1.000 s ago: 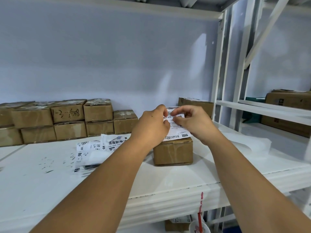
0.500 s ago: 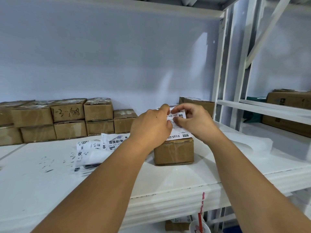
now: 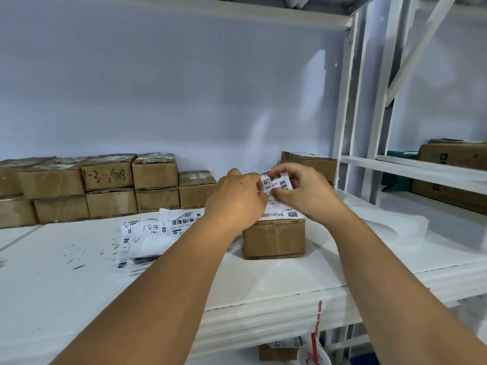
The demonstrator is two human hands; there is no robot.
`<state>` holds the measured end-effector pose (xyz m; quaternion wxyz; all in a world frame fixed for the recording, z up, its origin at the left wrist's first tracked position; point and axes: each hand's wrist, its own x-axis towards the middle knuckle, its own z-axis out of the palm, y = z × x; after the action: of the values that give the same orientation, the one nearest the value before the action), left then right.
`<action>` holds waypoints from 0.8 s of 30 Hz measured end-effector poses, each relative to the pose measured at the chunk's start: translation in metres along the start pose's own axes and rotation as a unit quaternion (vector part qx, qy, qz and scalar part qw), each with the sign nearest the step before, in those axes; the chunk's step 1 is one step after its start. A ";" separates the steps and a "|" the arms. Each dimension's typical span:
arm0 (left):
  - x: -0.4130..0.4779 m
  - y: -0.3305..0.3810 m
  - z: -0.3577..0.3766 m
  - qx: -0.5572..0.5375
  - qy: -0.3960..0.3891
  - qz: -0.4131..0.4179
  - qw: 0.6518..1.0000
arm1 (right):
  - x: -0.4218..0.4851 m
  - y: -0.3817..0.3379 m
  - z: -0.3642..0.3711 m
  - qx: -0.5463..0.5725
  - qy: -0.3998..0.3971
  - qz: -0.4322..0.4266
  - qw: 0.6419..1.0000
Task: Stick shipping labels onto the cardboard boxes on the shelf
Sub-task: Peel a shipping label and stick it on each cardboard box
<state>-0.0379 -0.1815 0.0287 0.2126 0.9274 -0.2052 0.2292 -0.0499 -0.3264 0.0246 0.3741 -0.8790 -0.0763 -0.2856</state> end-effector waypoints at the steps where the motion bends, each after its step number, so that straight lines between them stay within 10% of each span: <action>1: 0.000 0.000 0.001 -0.004 0.000 -0.003 1.000 | 0.000 0.001 0.000 0.000 0.001 -0.001 1.000; 24: 0.004 -0.004 0.005 -0.046 -0.039 -0.029 0.998 | 0.007 0.016 0.007 0.148 -0.059 0.139 0.977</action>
<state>-0.0306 -0.1816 0.0255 0.2531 0.9305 -0.1965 0.1773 -0.0352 -0.3332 0.0154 0.5306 -0.8314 -0.0169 -0.1641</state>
